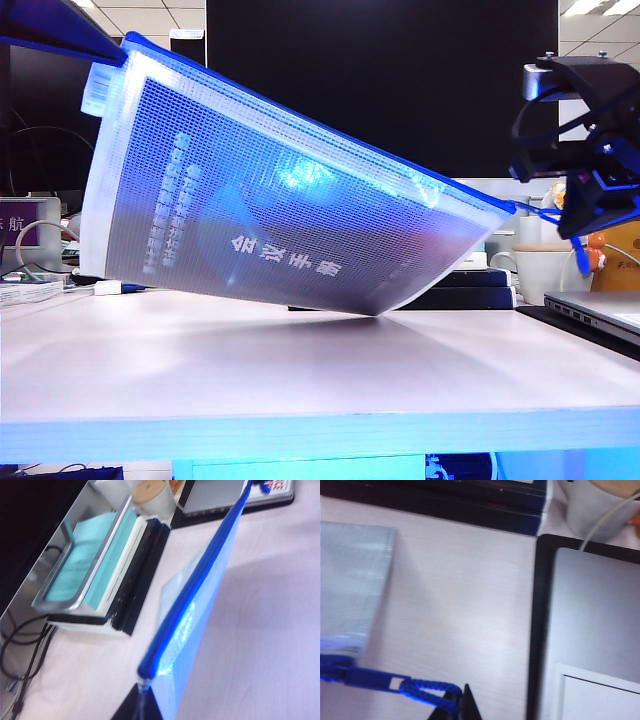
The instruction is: Pick up the transparent plastic file bag with a blue zipper and close its zipper.
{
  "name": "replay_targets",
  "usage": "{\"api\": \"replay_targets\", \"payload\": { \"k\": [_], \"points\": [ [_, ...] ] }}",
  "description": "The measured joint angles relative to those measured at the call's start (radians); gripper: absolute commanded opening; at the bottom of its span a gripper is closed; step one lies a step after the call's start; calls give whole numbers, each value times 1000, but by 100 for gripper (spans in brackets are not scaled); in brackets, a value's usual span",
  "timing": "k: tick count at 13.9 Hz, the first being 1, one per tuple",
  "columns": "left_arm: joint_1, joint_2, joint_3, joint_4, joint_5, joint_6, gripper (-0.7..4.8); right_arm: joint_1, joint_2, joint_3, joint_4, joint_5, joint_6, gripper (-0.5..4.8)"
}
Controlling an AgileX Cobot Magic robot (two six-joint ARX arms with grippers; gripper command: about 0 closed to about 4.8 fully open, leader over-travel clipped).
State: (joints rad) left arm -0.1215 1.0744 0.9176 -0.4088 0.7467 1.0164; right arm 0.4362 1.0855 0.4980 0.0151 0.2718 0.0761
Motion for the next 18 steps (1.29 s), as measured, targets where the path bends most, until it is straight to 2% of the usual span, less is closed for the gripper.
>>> {"api": "replay_targets", "payload": {
  "k": [1, 4, 5, 6, 7, 8, 9, 10, 12, 14, 15, 16, 18],
  "points": [
    [-3, 8, -2, -15, -10, 1, -6, 2, 0, 0, -6, 52, -6, -1],
    [-4, 8, -2, -16, -15, 1, -6, 3, 0, 0, -5, 53, -6, 1],
    [-4, 8, -2, -16, -18, 1, -1, 3, 0, 0, -1, 53, -6, 145],
    [-3, 8, -2, -15, -28, 0, 17, 2, 0, 0, 19, 58, -7, 264],
    [-1, 8, -2, -14, -39, 0, 108, -1, 0, 0, 23, 72, -6, 322],
    [2, 8, -2, -14, -46, -1, 288, -4, 1, 0, 31, 80, -6, 327],
    [1, 7, -2, -14, -35, -1, 400, -3, 1, 0, 49, 56, -2, 328],
    [1, 7, -2, -14, -19, -2, 472, -3, 1, 0, 52, 31, -5, 328],
    [1, 7, -2, -14, 12, -26, 479, -3, 1, 0, 51, 14, -3, 328],
    [1, 6, -2, -12, 14, -88, 479, -3, 1, 0, 51, 5, 2, 329],
    [1, 5, -2, -8, -16, -102, 479, -3, 0, 0, 50, -43, 2, 329],
    [1, 5, -2, -2, -64, -106, 479, -4, -5, 2, 30, -134, 6, 329],
    [1, 6, -2, 5, -150, -111, 479, -2, -8, 32, -84, -301, 42, 338]
  ]
}}
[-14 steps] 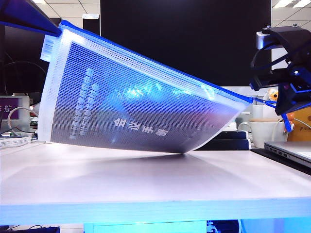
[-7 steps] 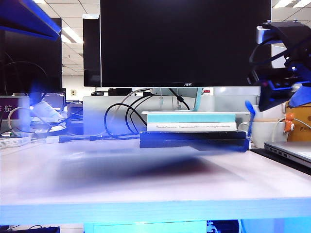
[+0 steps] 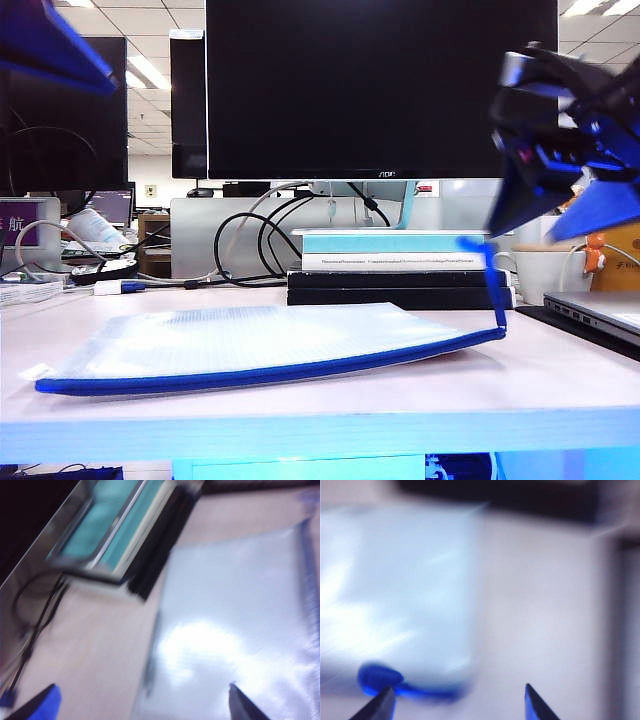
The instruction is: Pick up the transparent plastic file bag with a blue zipper and close its zipper.
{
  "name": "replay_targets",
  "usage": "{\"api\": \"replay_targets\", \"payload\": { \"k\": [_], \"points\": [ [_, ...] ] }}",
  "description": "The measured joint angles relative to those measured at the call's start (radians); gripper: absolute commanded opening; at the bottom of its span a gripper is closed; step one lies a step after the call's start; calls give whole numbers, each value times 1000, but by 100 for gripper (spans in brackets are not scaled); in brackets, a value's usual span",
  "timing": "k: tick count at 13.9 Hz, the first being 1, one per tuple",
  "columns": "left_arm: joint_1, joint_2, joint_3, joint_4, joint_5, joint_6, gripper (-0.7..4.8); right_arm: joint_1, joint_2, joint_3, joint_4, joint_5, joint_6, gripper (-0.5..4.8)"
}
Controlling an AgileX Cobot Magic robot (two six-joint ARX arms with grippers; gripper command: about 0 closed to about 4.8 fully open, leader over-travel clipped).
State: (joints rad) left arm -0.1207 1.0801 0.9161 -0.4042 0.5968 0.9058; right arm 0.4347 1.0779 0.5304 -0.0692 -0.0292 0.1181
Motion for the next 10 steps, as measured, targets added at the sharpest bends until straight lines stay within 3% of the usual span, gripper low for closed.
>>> {"api": "replay_targets", "payload": {
  "k": [2, 3, 4, 6, 7, 8, 10],
  "points": [
    [0, 0, 0, 0, -11, -2, 479, 0, -4, 24, -223, -172, 39, 338],
    [0, 0, 0, 0, -2, -2, 479, -1, -3, 46, -345, -209, 49, 338],
    [0, 0, 0, 0, 3, -2, 479, -2, -3, 86, -393, 284, 50, 338],
    [0, 0, 0, 0, 11, -2, 479, -6, -3, 92, -299, -39, 70, 338],
    [0, 6, 0, 0, 195, -9, 479, -8, -3, 93, -87, -346, 161, 338],
    [-15, 20, 2, 4, 313, -19, 479, -10, -5, 95, 33, -377, 215, 338],
    [-78, 76, 2, 4, 334, -24, 479, -10, -3, 103, 98, -439, 260, 337]
  ]
}}
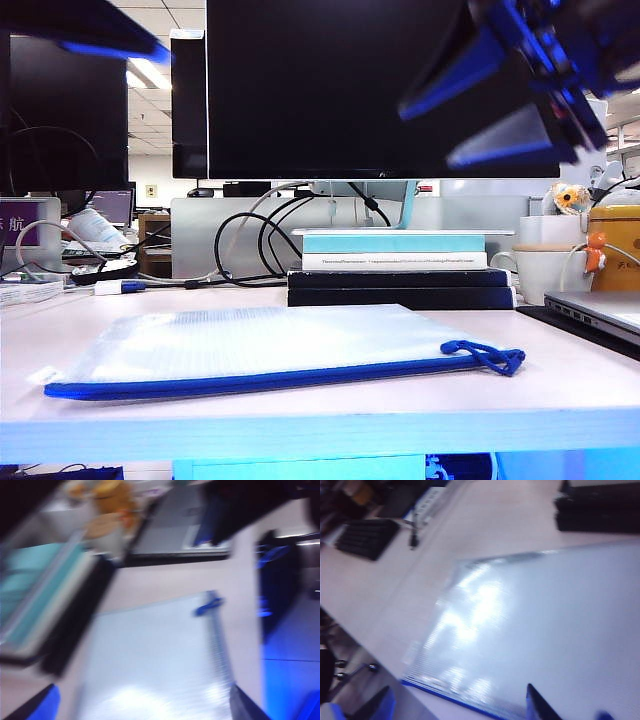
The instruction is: Pick up the transparent plastic file bag with a blue zipper and close its zipper.
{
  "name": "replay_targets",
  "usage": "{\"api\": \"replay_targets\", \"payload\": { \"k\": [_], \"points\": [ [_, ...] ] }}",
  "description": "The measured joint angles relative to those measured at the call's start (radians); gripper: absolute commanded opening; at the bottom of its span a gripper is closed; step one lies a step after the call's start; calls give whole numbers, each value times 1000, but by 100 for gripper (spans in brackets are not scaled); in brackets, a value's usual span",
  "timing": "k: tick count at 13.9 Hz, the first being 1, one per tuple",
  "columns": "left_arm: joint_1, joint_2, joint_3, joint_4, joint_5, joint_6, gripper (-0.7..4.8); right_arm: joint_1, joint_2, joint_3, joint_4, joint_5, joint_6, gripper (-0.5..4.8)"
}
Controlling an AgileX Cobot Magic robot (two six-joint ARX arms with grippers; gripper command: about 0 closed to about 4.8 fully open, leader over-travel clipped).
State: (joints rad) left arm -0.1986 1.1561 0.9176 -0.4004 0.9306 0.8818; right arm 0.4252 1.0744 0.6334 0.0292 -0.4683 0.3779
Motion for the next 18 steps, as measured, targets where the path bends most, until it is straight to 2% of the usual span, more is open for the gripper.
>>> {"api": "replay_targets", "payload": {
  "k": [1, 2, 3, 4, 5, 6, 7, 8, 9, 10, 11, 14, 15, 17, 18],
  "points": [
    [-41, 50, 0, 2, 3, 0, 446, 0, -1, 2, 34, -17, -13, 337],
    [-48, 68, 0, 0, 1, 0, 201, -2, -3, 2, 32, 22, -45, 337],
    [-48, 67, -2, 2, -94, 0, 152, -32, -16, 2, -14, 225, -127, 337],
    [-28, 42, -2, -8, -221, -8, 151, -45, -35, 1, -52, 319, -138, 336],
    [47, -11, -2, 17, -342, -124, 151, -63, -130, -2, -75, 452, -170, 331],
    [70, -24, -2, 35, -364, -180, 151, -64, -161, -2, -73, 490, -187, 266],
    [171, -58, -2, 100, -439, -349, 150, -64, -247, -2, -68, 594, -232, 213],
    [206, -68, -2, 118, -452, -420, 146, -66, -278, -2, -64, 636, -246, 165],
    [235, -79, -2, 135, -452, -504, 112, -72, -310, 0, -63, 681, -266, 164],
    [272, -100, -4, 141, -447, -543, 91, -81, -360, -1, -72, 705, -275, 164],
    [278, -111, -8, 142, -462, -545, 75, -82, -384, -2, -73, 713, -277, 144],
    [273, -180, -43, 193, -500, -564, 74, -117, -478, -2, -72, 748, -316, 112],
    [274, -212, -65, 240, -527, -575, 74, -122, -510, -3, -72, 758, -322, 106],
    [274, -328, -174, 352, -552, -654, 74, -127, -612, -34, -53, 756, -380, 84],
    [275, -369, -228, 400, -591, -693, 74, -137, -655, -62, -45, 755, -395, 53]
  ]
}}
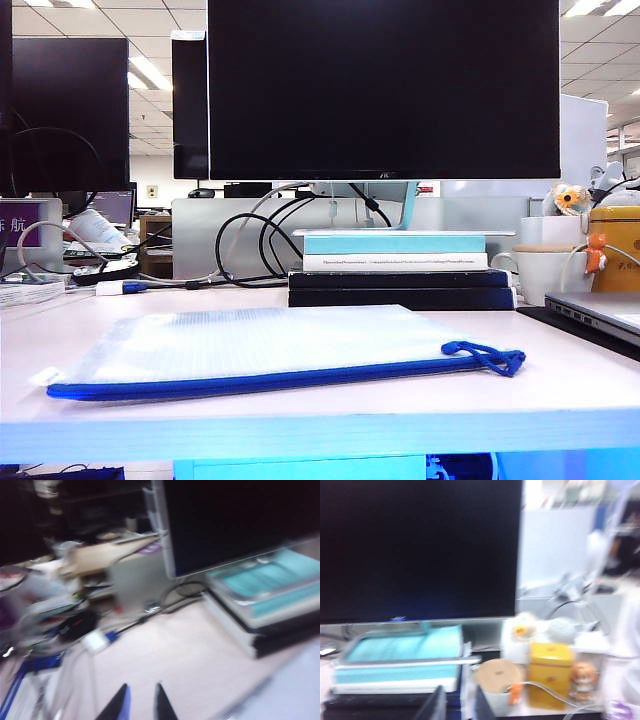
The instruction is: Pick up the transparent plastic file bag with a blue zipper and close its zipper.
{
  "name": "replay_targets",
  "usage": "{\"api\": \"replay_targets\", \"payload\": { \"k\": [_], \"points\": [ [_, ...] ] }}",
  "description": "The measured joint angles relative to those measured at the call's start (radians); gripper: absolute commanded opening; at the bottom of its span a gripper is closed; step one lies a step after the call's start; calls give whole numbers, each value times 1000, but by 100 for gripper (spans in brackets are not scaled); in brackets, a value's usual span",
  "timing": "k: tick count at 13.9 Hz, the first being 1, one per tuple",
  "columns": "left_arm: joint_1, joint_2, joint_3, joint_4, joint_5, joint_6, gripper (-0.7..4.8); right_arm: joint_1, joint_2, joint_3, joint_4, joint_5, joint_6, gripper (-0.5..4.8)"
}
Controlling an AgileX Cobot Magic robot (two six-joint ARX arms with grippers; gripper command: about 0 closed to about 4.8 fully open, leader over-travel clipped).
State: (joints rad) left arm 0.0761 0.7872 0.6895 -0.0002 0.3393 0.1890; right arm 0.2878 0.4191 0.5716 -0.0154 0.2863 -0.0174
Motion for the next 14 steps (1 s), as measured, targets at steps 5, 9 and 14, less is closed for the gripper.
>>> {"api": "replay_targets", "payload": {
  "k": [5, 9, 14],
  "points": [
    [0, -312, -346, 101, -157, -207, 74, 0, -420, -372, 37, -130, 181, 39],
    [-3, -576, -545, 124, -183, -270, -6, -2, -416, -526, 52, -131, 205, 40],
    [-3, -782, -683, 64, -183, -245, -6, -4, -418, -560, -31, -105, 212, 40]
  ]
}}
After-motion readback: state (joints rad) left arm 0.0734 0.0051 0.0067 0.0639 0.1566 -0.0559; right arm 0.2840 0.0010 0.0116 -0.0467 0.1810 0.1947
